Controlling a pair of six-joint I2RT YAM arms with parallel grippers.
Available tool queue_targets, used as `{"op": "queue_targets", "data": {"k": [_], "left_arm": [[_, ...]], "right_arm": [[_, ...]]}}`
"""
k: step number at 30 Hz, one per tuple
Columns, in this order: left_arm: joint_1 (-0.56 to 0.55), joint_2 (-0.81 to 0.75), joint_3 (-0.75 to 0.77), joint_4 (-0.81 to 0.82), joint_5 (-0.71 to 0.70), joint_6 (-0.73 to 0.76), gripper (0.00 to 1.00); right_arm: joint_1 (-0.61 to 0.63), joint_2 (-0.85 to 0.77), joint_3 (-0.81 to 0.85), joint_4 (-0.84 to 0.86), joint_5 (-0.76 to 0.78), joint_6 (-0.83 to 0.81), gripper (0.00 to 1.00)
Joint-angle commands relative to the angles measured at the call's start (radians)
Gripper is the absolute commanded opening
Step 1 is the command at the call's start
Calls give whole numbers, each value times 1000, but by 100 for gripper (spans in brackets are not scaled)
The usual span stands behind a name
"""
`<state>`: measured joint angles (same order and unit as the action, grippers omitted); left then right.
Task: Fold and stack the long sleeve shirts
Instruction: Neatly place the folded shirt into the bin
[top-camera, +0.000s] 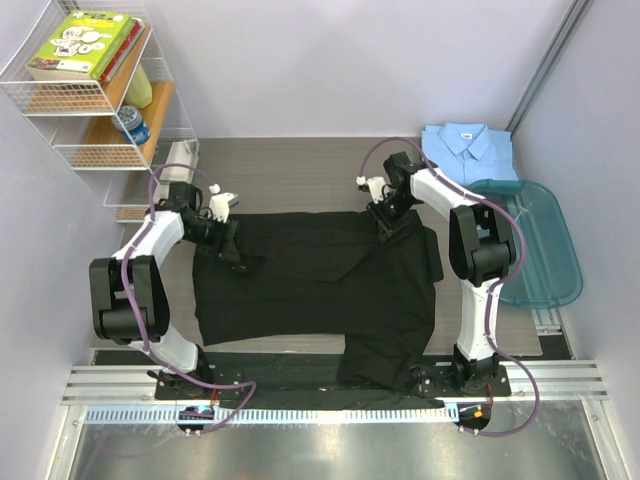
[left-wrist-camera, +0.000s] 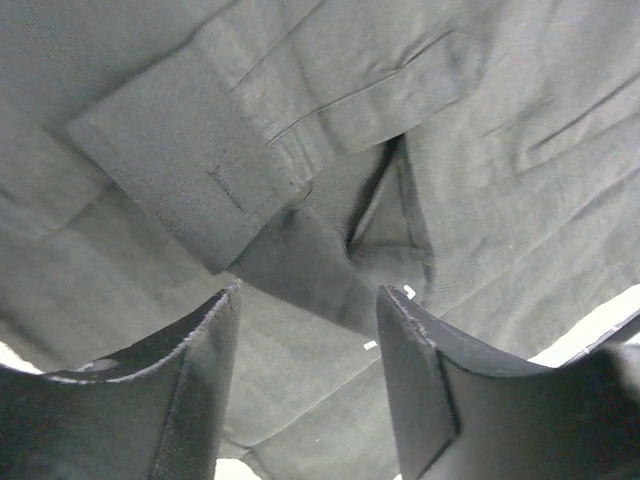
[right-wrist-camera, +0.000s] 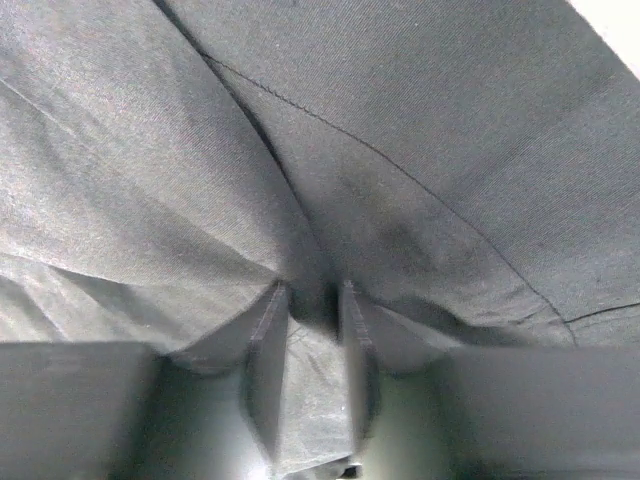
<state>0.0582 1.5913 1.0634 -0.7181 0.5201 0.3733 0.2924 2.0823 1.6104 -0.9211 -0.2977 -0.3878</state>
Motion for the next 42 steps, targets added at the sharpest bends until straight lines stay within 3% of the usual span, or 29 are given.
{"op": "queue_targets", "data": {"k": [1, 3, 5, 6, 7, 9, 18, 19, 20, 21, 24, 26, 29, 34, 42], "left_arm": [[-6, 62, 39, 3, -38, -88, 54], [-8, 82, 53, -15, -14, -88, 50], [-6, 108, 70, -29, 15, -97, 37], [-6, 114, 73, -29, 17, -100, 30], [-6, 119, 95, -33, 15, -96, 14], [-5, 131, 127, -43, -32, -68, 0], [-6, 168, 241, -70, -146, 36, 0], [-6, 174, 234, -70, -153, 45, 2], [-8, 177, 227, -58, -160, 47, 8], [-8, 174, 202, -54, -170, 50, 21], [-5, 147, 179, -67, -202, 76, 43], [-3, 104, 165, -69, -218, 85, 48], [-9, -10, 127, -63, -194, 79, 52], [-115, -88, 28, -50, -249, 64, 52], [-133, 54, -13, 29, -287, 49, 45]], "right_arm": [[-1, -13, -10, 27, 35, -22, 25], [-2, -13, -17, 28, 38, -25, 20], [-2, -14, -20, 27, 43, -31, 15], [-2, -13, -21, 27, 43, -33, 10], [-1, -14, -21, 27, 45, -33, 7], [-1, -14, -24, 30, 54, -34, 1], [-1, -37, -49, 27, 72, -49, 4], [-2, -42, -41, 21, 65, -48, 8], [-2, -50, -38, 15, 57, -46, 19], [-2, -60, -32, -2, 45, -42, 26], [-4, -114, -4, -54, 43, -36, 47], [-6, -172, 6, -71, 63, -36, 57], [-7, -241, -7, -88, 92, -29, 56], [-2, -263, -110, -96, 86, -6, 49], [-13, -183, -245, 46, 164, -19, 45]]}}
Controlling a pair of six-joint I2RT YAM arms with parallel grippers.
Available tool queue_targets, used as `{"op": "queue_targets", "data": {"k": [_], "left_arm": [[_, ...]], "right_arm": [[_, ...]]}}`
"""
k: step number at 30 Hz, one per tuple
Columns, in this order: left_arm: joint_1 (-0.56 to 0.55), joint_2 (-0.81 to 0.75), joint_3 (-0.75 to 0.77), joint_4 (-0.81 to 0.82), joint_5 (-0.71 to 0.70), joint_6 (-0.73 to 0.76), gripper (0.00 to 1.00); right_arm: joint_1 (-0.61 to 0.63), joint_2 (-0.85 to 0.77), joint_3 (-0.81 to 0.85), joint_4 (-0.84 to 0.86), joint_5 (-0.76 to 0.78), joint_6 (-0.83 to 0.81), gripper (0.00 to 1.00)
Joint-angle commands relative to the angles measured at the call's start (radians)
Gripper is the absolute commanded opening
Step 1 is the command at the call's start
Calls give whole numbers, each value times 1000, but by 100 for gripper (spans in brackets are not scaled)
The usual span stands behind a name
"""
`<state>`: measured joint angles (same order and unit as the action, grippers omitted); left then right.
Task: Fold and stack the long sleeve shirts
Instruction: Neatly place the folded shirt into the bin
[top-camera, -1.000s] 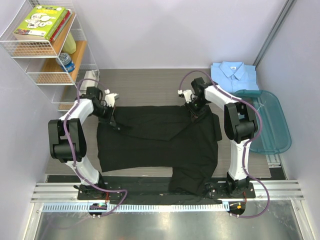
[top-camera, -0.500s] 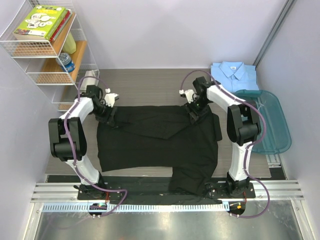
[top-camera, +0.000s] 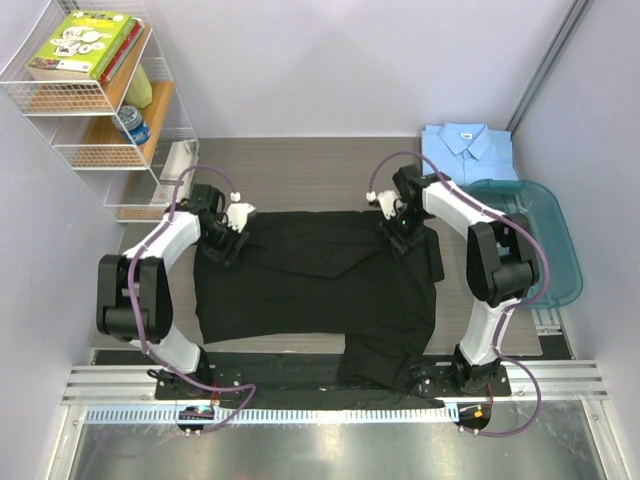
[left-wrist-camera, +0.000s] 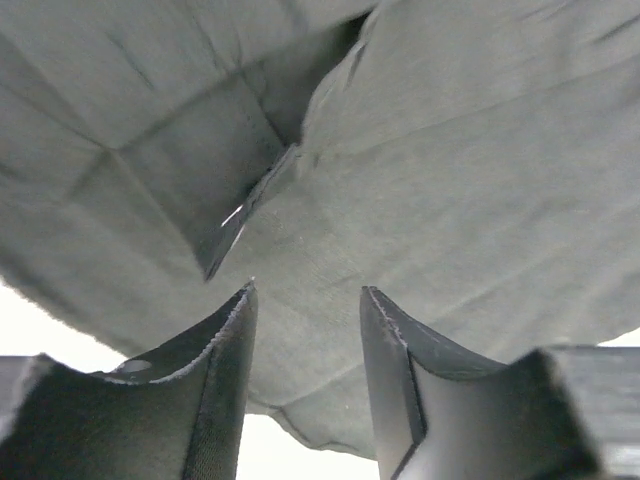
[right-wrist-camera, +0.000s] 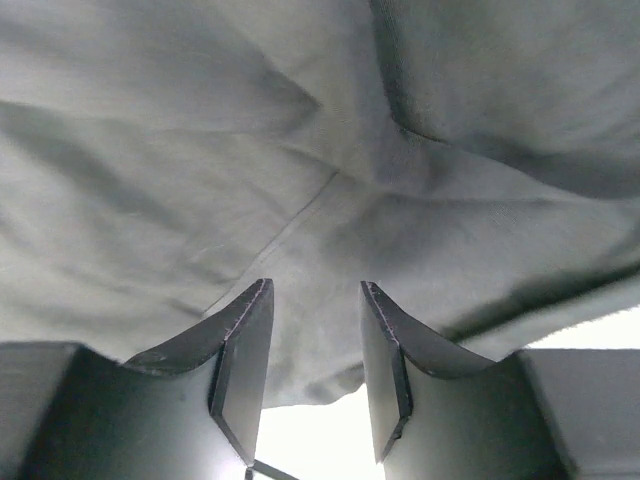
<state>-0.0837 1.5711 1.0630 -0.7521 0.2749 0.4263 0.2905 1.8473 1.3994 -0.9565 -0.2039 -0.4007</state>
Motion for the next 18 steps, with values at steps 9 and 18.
{"op": "queue_targets", "data": {"k": [9, 18], "left_arm": [[19, 366, 202, 90, -79, -26, 34], [24, 288, 451, -157, 165, 80, 51]], "right_arm": [[-76, 309, 194, 139, 142, -41, 45], [-100, 169, 445, -116, -75, -154, 56]]}}
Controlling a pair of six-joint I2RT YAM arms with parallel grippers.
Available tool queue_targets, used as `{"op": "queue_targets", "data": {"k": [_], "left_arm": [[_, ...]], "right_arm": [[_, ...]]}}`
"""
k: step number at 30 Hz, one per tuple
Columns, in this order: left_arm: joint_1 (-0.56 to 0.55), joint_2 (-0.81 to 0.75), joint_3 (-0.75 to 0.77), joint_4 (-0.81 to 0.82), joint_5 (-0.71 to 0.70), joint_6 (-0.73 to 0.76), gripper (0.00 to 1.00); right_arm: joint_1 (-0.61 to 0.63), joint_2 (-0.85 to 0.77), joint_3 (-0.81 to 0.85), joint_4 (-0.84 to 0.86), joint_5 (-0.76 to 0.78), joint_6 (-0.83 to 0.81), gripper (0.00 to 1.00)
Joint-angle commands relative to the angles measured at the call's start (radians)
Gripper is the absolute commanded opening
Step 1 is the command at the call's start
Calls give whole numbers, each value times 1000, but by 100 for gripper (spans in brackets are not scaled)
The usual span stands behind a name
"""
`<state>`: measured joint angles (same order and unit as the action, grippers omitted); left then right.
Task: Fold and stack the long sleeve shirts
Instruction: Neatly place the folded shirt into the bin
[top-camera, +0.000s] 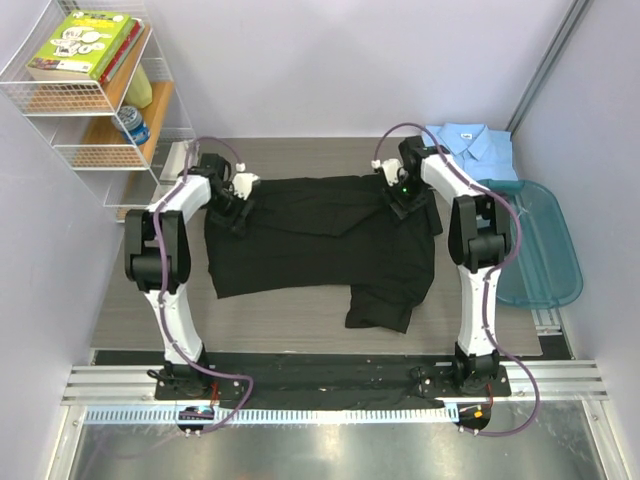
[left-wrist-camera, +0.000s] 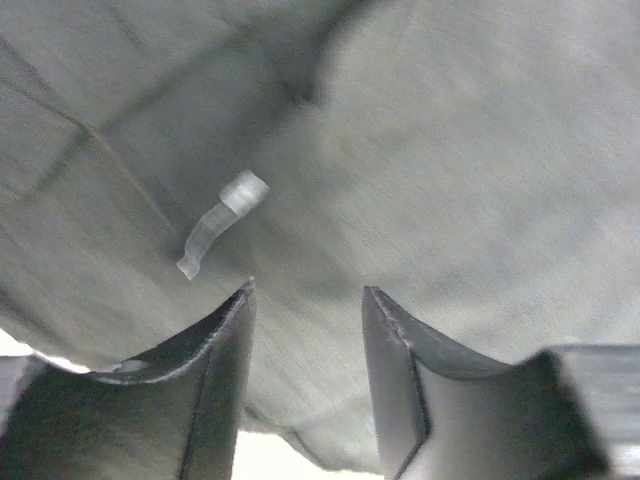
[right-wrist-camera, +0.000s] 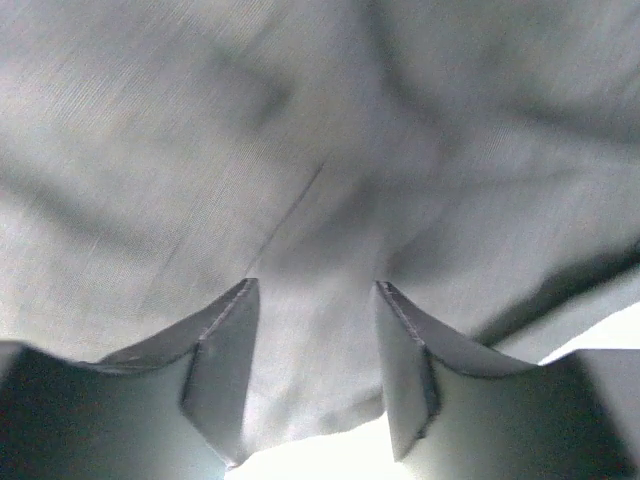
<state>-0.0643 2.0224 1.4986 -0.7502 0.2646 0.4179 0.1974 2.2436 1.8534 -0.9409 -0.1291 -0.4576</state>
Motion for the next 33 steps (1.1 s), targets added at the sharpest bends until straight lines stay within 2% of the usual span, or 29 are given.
{"op": "queue_targets", "data": {"k": [1, 2, 3, 4, 5, 6, 7, 9, 10, 12, 13, 15, 16, 18, 19, 22, 28, 31, 33], "left_arm": [[6, -215, -9, -191, 212, 116, 53], [6, -303, -65, -237, 234, 137, 57], [4, -359, -110, -256, 266, 154, 59], [4, -404, -150, -274, 283, 204, 63], [4, -495, -190, -303, 294, 231, 70], [4, -536, -284, -307, 301, 245, 71], [6, -574, -328, -310, 312, 258, 72], [3, -670, -458, -304, 323, 297, 73], [1, -701, -501, -295, 328, 306, 72], [-8, -755, -578, -291, 344, 334, 72], [-32, -769, -592, -291, 363, 337, 71], [-83, -790, -604, -290, 416, 306, 68], [-162, -810, -618, -240, 415, 270, 68], [-231, -830, -643, -163, 415, 164, 67], [-288, -837, -653, -117, 424, 154, 67], [-366, -779, -664, -74, 423, 101, 69], [-393, -657, -578, -64, 384, 69, 68], [-323, -665, -577, -44, 340, 56, 66], [-283, -685, -587, -85, 314, 120, 62]], "right_arm": [[-7, -290, -87, -153, -194, -128, 62], [-7, -352, -138, -174, -240, -182, 65], [-6, -486, -196, -182, -263, -206, 67], [-4, -539, -315, -197, -285, -239, 70], [2, -602, -379, -226, -303, -263, 72], [11, -699, -445, -234, -316, -303, 73], [25, -757, -573, -246, -323, -331, 73], [83, -861, -699, -224, -314, -364, 73], [115, -972, -815, -196, -290, -366, 70], [221, -1073, -920, -84, -206, -362, 68], [249, -1126, -988, -53, -186, -355, 64], [283, -1147, -1019, -3, -173, -365, 58], [293, -1145, -1025, 1, -184, -381, 54], [307, -1135, -1024, 4, -196, -407, 53], [332, -1132, -1030, 8, -188, -426, 54], [390, -1130, -1053, 27, -162, -504, 53], [497, -1087, -1065, 16, -98, -608, 52], [519, -1104, -1082, -12, -61, -641, 52], [519, -1122, -1082, -16, -21, -624, 52]]}}
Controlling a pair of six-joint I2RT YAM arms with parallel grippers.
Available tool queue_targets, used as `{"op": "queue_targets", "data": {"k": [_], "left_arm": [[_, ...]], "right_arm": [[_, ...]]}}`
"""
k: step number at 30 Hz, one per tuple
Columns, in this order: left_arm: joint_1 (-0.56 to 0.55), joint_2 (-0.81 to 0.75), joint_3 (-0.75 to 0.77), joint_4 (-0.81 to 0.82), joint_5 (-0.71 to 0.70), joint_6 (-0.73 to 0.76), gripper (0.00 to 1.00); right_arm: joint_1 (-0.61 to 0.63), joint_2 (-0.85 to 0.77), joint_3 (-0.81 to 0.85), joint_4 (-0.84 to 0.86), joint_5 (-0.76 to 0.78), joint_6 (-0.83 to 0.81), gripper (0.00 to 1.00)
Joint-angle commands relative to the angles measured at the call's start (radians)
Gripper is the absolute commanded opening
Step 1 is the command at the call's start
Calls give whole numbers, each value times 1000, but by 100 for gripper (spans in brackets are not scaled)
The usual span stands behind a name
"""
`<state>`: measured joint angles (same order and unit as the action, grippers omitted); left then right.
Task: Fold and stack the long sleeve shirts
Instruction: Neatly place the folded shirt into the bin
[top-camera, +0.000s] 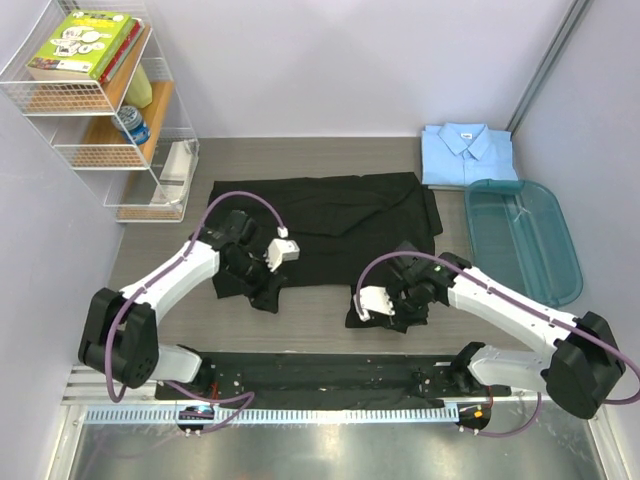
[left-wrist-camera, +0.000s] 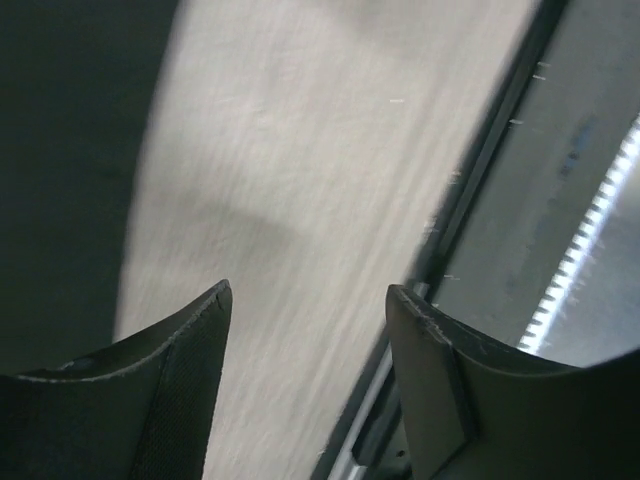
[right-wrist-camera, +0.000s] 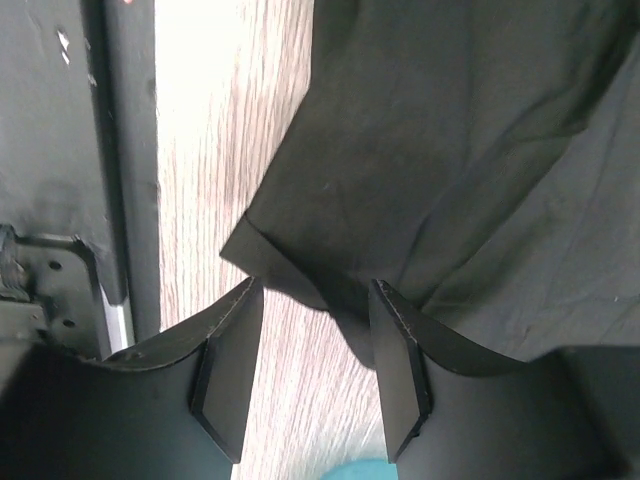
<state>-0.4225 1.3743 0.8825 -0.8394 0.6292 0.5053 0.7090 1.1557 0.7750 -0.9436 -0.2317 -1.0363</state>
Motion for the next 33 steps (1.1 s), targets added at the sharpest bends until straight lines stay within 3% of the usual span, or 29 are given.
{"op": "queue_targets", "data": {"k": [1, 7, 11, 19, 22, 24, 25, 28, 33], "left_arm": [[105, -50, 16, -6, -119, 74, 59], [186, -98, -76, -44, -322, 303, 53], [234, -52, -73, -55, -341, 384, 54], [266, -14, -77, -46, -359, 456, 58], [271, -8, -94, -29, -362, 460, 57], [271, -6, -117, 8, -376, 458, 56], [271, -6, -123, 20, -382, 458, 55], [271, -9, -143, 36, -395, 490, 51], [271, -20, -188, 106, -427, 527, 47]], "right_arm": [[6, -56, 0, -18, 92, -32, 53], [-118, -155, -57, -43, 129, -71, 65], [-183, -110, -75, 12, 120, -84, 67], [-189, -27, -45, 114, 78, -64, 67], [-190, -21, -40, 124, 65, -67, 56], [-190, -14, -54, 161, 77, -53, 38], [-190, -11, -59, 172, 81, -48, 23], [-190, -20, -60, 178, 92, -15, 1], [-192, -74, -77, 180, 101, 33, 1]]}}
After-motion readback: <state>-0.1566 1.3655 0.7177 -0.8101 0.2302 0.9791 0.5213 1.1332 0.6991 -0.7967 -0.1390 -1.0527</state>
